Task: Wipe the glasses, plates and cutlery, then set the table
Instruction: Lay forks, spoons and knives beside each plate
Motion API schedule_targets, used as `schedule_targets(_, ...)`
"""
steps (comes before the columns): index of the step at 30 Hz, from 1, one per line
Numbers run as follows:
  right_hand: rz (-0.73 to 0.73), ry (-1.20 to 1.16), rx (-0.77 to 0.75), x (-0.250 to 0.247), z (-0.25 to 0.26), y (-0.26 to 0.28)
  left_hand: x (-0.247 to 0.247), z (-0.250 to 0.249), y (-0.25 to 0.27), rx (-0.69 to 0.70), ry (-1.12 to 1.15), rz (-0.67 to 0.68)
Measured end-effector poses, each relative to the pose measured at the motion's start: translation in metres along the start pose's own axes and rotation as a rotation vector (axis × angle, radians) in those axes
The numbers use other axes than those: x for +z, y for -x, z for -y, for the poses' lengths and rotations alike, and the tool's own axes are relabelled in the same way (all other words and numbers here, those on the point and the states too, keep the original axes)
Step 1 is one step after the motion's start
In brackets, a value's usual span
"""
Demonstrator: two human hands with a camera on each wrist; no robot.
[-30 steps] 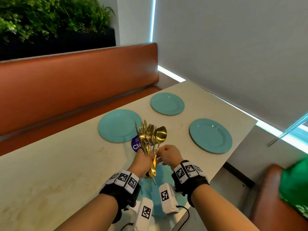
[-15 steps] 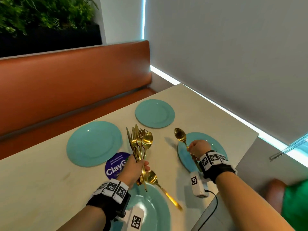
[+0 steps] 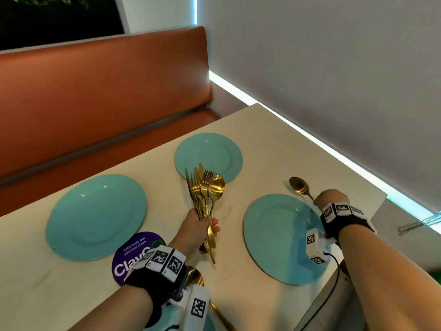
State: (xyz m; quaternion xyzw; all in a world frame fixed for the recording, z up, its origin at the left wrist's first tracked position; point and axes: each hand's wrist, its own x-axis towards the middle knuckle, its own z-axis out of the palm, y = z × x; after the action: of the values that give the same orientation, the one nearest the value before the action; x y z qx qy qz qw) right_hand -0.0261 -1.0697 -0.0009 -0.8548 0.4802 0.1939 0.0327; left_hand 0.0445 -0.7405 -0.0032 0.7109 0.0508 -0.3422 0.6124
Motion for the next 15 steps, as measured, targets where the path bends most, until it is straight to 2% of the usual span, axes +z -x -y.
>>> schedule_targets(7,0.025,0.199,-0.097,0.012,0.002,-0.011,0.004,0.001,-0.019,-0.016,0.021,0.018)
schedule_targets(15,-0.022,0.255,-0.152,0.013,0.012,-0.012,0.005,0.004,-0.027,-0.031,0.047,0.028)
